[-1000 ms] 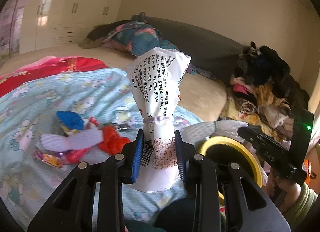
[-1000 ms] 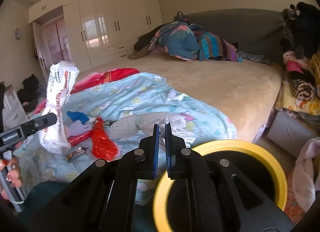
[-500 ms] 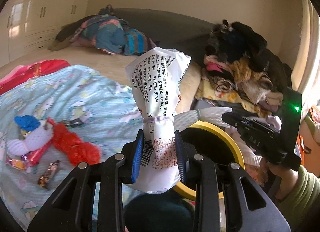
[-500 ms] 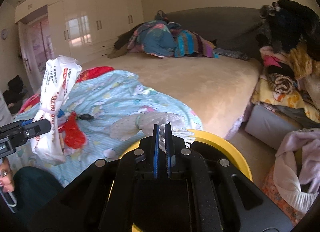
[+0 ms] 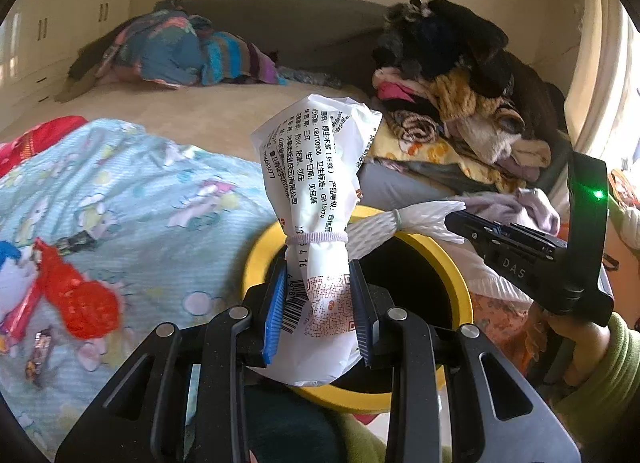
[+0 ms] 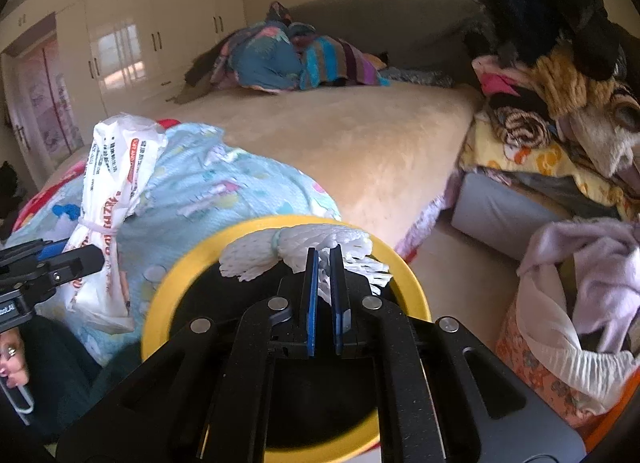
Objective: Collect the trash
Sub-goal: 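Carry the white bag with the left tool over the yellow bin while the right tool grips white foam mesh, then open both tools to drop the bag and foam mesh into the bin, then move both tools back over the remaining trash on the duvet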
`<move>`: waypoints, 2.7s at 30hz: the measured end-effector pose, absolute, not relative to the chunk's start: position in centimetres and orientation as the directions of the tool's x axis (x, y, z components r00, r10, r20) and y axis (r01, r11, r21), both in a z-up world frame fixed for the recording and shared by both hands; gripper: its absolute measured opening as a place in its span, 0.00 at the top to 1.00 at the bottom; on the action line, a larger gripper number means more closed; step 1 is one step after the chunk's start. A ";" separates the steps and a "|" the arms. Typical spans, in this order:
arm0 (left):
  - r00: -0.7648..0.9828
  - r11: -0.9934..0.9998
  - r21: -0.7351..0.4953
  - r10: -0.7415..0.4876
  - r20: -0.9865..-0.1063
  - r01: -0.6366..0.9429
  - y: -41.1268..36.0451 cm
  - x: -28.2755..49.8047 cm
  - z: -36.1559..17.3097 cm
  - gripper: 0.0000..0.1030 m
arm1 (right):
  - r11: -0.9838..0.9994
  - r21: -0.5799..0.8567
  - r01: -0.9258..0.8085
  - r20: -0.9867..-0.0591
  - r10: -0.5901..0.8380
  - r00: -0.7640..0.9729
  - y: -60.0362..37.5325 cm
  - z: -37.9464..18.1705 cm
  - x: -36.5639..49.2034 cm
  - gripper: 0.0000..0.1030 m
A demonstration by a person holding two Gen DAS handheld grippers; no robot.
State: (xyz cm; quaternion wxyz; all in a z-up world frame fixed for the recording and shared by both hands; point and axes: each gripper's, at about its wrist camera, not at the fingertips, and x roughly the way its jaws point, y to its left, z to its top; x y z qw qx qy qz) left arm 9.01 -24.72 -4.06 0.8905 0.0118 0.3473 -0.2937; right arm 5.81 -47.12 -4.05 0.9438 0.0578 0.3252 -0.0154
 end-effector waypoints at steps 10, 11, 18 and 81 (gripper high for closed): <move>0.526 0.795 -0.211 -0.549 -0.650 0.569 -27.1 9.8 -5.9 0.55 | 0.985 0.127 0.113 -0.665 0.000 0.747 -49.2 -5.6 5.4 0.85; 0.519 0.789 -0.217 -0.557 -0.648 0.575 -27.1 9.8 -6.0 0.43 | 0.983 0.136 0.122 -0.666 0.000 0.746 -49.4 -5.6 5.5 0.80; 0.568 0.818 -0.198 -0.527 -0.632 0.539 -26.0 9.5 -5.4 0.12 | 0.978 0.159 0.137 -0.654 0.000 0.757 -49.4 -5.5 5.3 0.52; 0.848 0.936 -0.303 -0.010 -0.530 -0.179 5.0 9.7 -1.8 0.06 | 0.914 0.081 -0.397 -0.544 0.374 0.751 -21.7 -0.5 9.8 0.24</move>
